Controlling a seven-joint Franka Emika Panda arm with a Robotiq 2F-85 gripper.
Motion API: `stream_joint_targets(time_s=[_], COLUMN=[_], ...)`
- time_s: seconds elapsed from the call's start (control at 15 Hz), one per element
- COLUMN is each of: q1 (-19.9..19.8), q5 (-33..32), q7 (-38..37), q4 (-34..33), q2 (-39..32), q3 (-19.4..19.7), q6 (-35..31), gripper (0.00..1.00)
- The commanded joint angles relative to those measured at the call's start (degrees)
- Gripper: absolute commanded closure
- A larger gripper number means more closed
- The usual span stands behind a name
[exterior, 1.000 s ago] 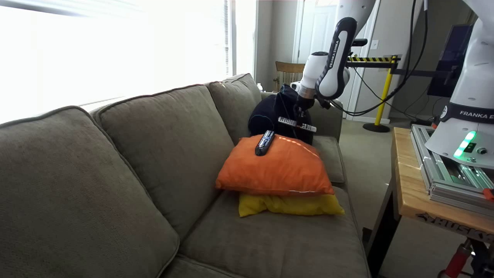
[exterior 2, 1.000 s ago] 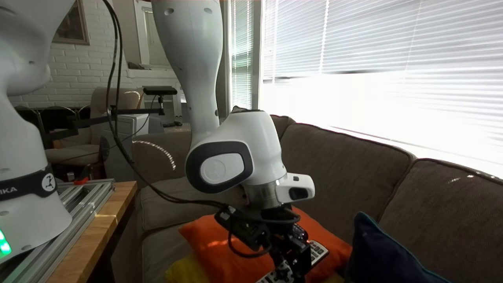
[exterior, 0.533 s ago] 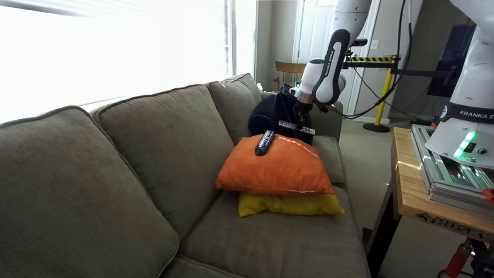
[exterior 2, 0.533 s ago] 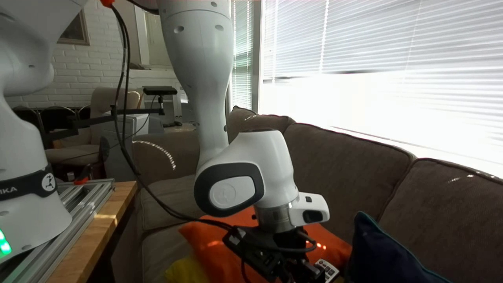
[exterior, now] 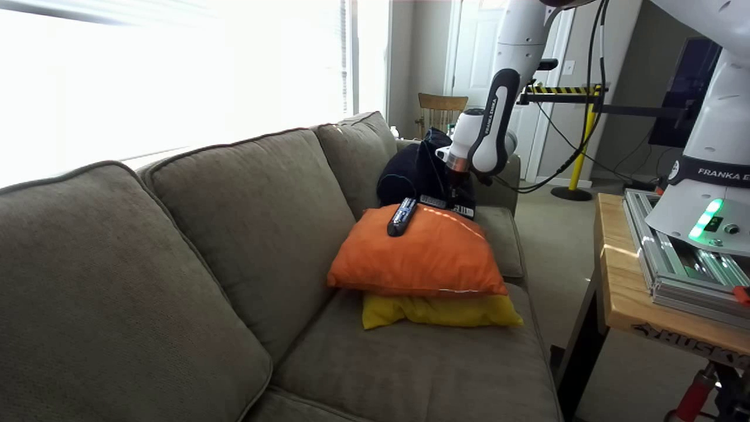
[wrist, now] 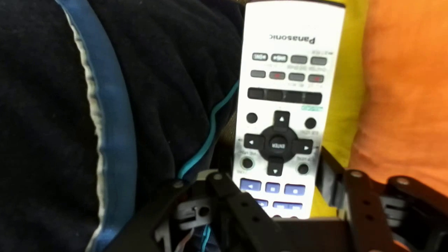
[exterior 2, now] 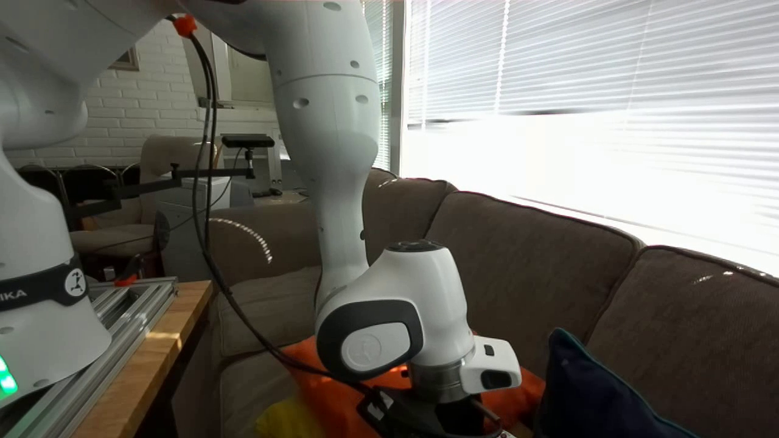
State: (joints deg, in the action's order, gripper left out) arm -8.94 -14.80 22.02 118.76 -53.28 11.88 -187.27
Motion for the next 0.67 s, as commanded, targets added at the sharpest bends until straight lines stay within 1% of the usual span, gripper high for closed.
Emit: stream_joint_targets(time_s=[0.0, 0.6], q1=[-1.38, -0.68], q5=[-1.66, -1.33], q7=[-0.23, -0.8], q4=[-4.8, -9.54], q2=[-4.38, -10.16], q3=[-0.69, -0.16], q6=[-1.15, -1.08], gripper=[0.66, 0.66])
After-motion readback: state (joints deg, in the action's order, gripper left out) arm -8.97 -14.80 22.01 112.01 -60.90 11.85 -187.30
